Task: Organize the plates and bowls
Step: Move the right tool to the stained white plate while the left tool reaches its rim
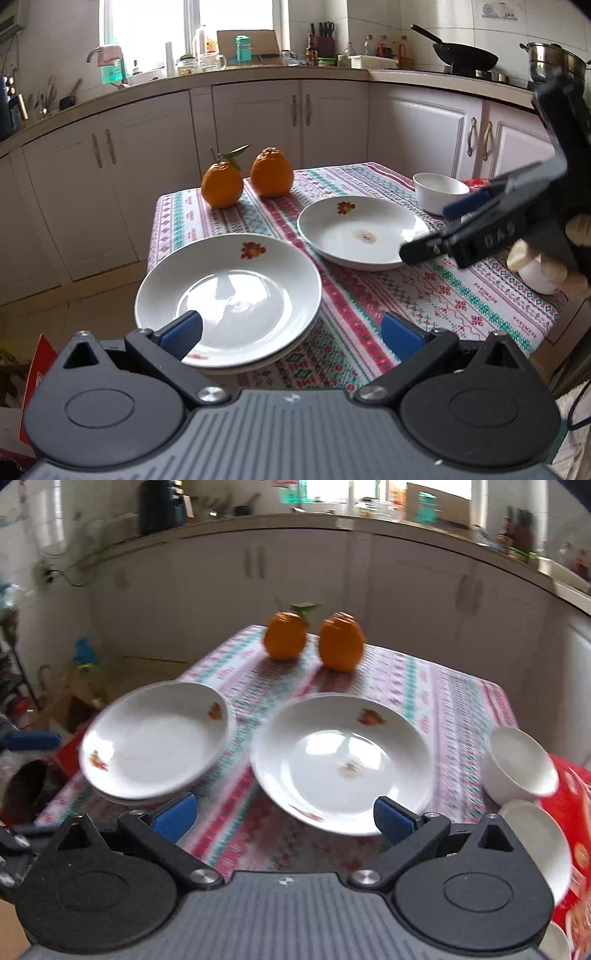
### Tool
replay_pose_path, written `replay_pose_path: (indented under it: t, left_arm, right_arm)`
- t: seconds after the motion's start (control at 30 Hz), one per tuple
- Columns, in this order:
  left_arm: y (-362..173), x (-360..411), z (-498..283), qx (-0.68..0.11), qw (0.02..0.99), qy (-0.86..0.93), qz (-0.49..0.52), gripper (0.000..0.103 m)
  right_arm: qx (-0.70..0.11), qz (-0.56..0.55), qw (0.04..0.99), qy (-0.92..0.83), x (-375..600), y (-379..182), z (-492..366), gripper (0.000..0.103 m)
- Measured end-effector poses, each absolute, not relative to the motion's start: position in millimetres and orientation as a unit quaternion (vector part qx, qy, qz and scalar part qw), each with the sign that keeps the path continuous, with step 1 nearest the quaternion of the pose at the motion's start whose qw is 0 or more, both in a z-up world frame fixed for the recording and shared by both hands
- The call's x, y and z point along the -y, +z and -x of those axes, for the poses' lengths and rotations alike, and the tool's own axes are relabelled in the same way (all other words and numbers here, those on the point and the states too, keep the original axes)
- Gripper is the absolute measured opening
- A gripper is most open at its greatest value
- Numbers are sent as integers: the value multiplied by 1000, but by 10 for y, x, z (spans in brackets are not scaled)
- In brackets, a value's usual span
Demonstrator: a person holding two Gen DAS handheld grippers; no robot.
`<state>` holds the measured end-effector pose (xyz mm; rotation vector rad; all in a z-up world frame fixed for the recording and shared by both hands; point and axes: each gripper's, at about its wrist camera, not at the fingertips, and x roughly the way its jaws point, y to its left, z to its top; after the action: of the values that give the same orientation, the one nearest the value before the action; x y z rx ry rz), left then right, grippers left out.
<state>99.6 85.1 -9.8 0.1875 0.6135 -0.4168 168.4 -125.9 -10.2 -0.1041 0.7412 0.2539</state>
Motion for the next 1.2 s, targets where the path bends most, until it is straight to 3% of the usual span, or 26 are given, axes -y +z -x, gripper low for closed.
replay_pose_path:
  t: [0.63,1.2]
  left_arm:
    - [-61,-263,-2003,-346,893,-251,-143,102]
    - [-172,352,-2955,-375,843,-341,-178,102]
  right_arm:
    - [-423,41,901,90,1572,-793,-2005,103]
    - [-394,41,914,89,1628,-858,-2113,103]
